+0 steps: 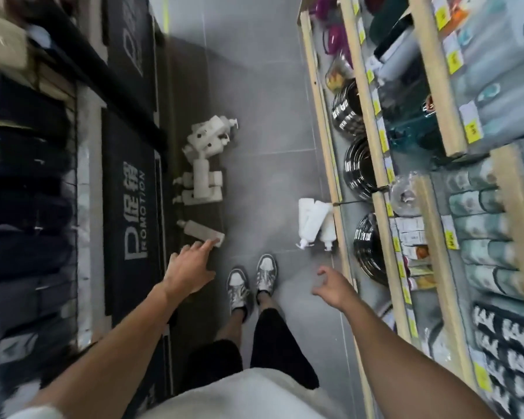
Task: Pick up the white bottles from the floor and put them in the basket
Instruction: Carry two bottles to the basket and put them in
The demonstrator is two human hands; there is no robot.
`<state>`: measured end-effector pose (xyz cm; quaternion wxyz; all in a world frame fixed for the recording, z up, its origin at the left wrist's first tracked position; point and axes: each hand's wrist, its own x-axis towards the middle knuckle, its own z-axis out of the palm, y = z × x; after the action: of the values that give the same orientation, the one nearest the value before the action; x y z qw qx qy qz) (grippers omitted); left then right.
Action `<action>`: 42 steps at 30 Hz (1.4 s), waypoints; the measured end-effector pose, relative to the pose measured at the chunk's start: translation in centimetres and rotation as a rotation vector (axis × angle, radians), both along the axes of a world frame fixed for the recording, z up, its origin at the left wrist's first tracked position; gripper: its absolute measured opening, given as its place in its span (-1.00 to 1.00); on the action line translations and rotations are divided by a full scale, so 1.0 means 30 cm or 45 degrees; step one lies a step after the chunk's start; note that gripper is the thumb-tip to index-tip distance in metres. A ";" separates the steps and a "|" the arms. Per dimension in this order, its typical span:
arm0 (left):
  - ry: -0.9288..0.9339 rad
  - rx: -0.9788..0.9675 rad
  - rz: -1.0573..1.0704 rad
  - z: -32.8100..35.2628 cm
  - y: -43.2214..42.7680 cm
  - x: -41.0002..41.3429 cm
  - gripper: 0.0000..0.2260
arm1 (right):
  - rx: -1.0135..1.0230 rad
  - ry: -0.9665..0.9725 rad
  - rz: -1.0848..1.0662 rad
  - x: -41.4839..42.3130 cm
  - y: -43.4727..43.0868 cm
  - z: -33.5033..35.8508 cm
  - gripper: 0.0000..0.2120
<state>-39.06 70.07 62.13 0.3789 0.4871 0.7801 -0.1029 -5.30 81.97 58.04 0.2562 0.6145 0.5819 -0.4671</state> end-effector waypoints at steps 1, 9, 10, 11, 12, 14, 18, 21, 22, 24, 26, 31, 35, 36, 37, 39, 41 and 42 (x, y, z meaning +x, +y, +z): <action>0.011 -0.008 0.009 -0.036 0.015 0.000 -0.26 | 0.010 -0.010 -0.024 -0.005 0.017 -0.045 -0.42; 0.064 -0.124 0.198 -0.382 0.123 -0.065 -0.24 | 0.213 -0.094 -0.013 -0.089 0.249 -0.380 -0.41; 0.067 -0.149 0.197 -0.432 0.131 -0.069 -0.23 | 0.242 -0.103 -0.025 -0.104 0.278 -0.419 -0.42; 0.070 -0.172 0.202 -0.483 0.138 -0.071 -0.22 | 0.264 -0.115 -0.041 -0.115 0.306 -0.468 -0.42; 0.065 -0.195 0.215 -0.538 0.144 -0.074 -0.22 | 0.279 -0.129 -0.056 -0.128 0.332 -0.514 -0.42; 0.047 -0.214 0.258 -0.652 0.161 -0.082 -0.23 | 0.294 -0.153 -0.098 -0.141 0.379 -0.616 -0.42; 0.056 -0.197 0.345 -0.913 0.205 -0.099 -0.31 | 0.311 -0.162 -0.226 -0.161 0.462 -0.861 -0.36; 0.059 -0.178 0.382 -1.148 0.229 -0.114 -0.35 | 0.297 -0.244 -0.223 -0.123 0.498 -1.108 -0.22; 0.047 -0.178 0.384 -1.233 0.233 -0.122 -0.36 | 0.308 -0.256 -0.236 -0.116 0.505 -1.188 -0.20; 0.027 -0.198 0.358 -1.400 0.225 -0.143 -0.36 | 0.347 -0.287 -0.239 -0.117 0.513 -1.335 -0.23; 0.025 -0.220 0.315 -1.564 0.197 -0.169 -0.32 | 0.415 -0.349 -0.232 -0.105 0.516 -1.480 -0.24; 0.103 -0.257 0.029 -1.945 0.043 -0.268 -0.24 | 0.516 -0.421 -0.594 -0.015 0.517 -1.817 -0.04; 0.266 -0.247 -0.110 -2.161 -0.014 -0.359 -0.17 | 0.526 -0.324 -0.828 0.213 0.601 -2.191 0.17; 0.300 -0.229 -0.152 -2.199 -0.013 -0.376 -0.16 | 0.579 -0.332 -0.838 0.323 0.641 -2.335 0.22; 0.324 -0.209 -0.208 -2.233 -0.003 -0.393 -0.18 | 0.659 -0.338 -0.884 0.379 0.664 -2.434 0.24; 0.325 -0.156 -0.367 -2.301 0.017 -0.429 -0.24 | 0.742 -0.337 -1.007 0.352 0.656 -2.466 0.18; 0.322 -0.090 -0.568 -2.353 0.036 -0.468 -0.29 | 0.745 -0.319 -1.104 0.127 0.584 -2.289 0.13; 0.323 -0.057 -0.644 -2.373 0.041 -0.485 -0.31 | 0.775 -0.319 -1.126 0.028 0.560 -2.208 0.10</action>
<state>-53.61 71.29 -9.07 0.2512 0.6409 0.6726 -0.2716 -4.47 98.77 -8.19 -0.0864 0.8976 0.3421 -0.2643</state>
